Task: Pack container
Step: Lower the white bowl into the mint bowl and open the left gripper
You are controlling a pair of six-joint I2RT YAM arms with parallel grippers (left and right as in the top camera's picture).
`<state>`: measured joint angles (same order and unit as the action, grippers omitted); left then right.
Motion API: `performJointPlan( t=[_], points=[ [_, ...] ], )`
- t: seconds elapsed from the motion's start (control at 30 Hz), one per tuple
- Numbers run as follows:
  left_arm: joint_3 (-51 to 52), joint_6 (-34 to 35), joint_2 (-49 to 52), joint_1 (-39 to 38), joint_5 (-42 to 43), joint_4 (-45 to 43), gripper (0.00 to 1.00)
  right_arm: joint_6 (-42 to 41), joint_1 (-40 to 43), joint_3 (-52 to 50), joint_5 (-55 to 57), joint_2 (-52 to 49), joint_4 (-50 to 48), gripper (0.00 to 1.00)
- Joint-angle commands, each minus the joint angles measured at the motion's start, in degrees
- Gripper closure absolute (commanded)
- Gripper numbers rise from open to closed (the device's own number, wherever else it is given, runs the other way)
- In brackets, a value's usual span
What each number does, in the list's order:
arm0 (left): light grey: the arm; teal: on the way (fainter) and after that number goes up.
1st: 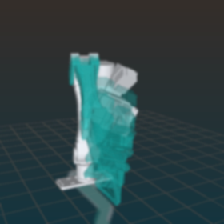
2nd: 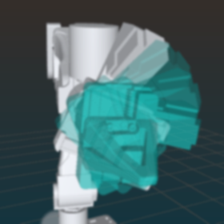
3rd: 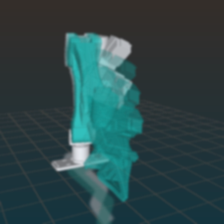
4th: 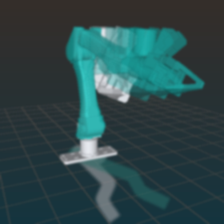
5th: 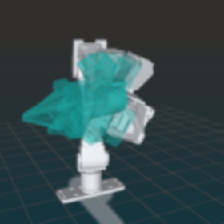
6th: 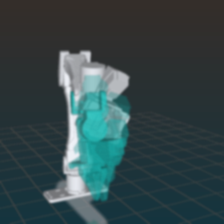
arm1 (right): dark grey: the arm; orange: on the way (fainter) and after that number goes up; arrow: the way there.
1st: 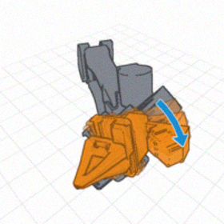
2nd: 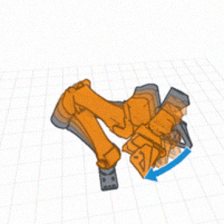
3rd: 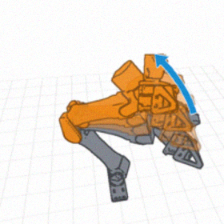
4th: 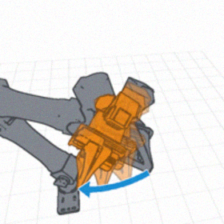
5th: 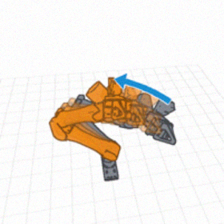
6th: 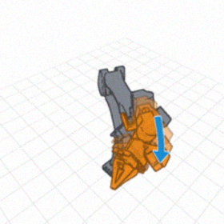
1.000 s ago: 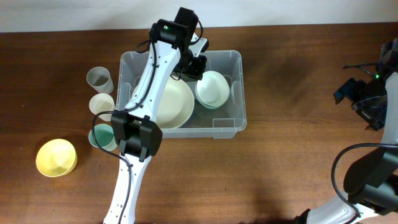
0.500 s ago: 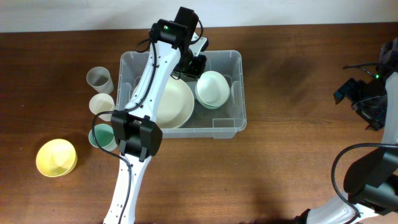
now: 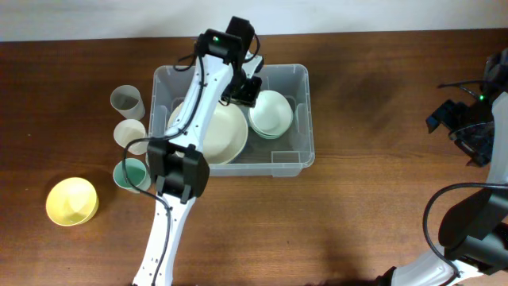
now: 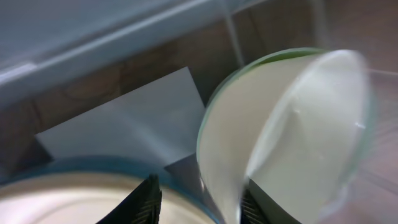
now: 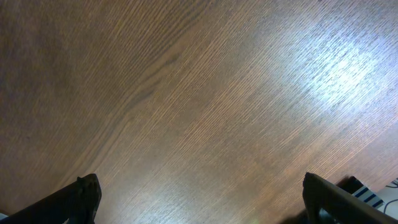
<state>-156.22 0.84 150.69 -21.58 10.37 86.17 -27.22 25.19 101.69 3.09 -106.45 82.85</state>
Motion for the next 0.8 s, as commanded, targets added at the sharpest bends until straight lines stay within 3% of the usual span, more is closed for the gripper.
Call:
performJointPlan(
  t=[0.0, 0.13, 0.37, 0.77],
  points=[
    [-0.2, -0.5, 2.1, -0.1, -0.8, -0.1, 0.60, -0.2, 0.0, -0.3, 0.1, -0.2, 0.0, 0.01],
    [-0.2, -0.5, 2.1, -0.1, -0.8, -0.2, 0.61, -0.2, 0.0, -0.3, 0.1, -0.2, 0.0, 0.01],
    [-0.2, -0.5, 2.1, -0.1, -0.5, -0.4, 0.98, -0.2, 0.0, -0.3, 0.1, -0.2, 0.0, 0.01],
    [-0.4, -0.5, 2.1, -0.1, 2.6, -1.4, 0.99, -0.2, 0.0, -0.3, 0.1, -0.2, 0.0, 0.01]
  ],
)
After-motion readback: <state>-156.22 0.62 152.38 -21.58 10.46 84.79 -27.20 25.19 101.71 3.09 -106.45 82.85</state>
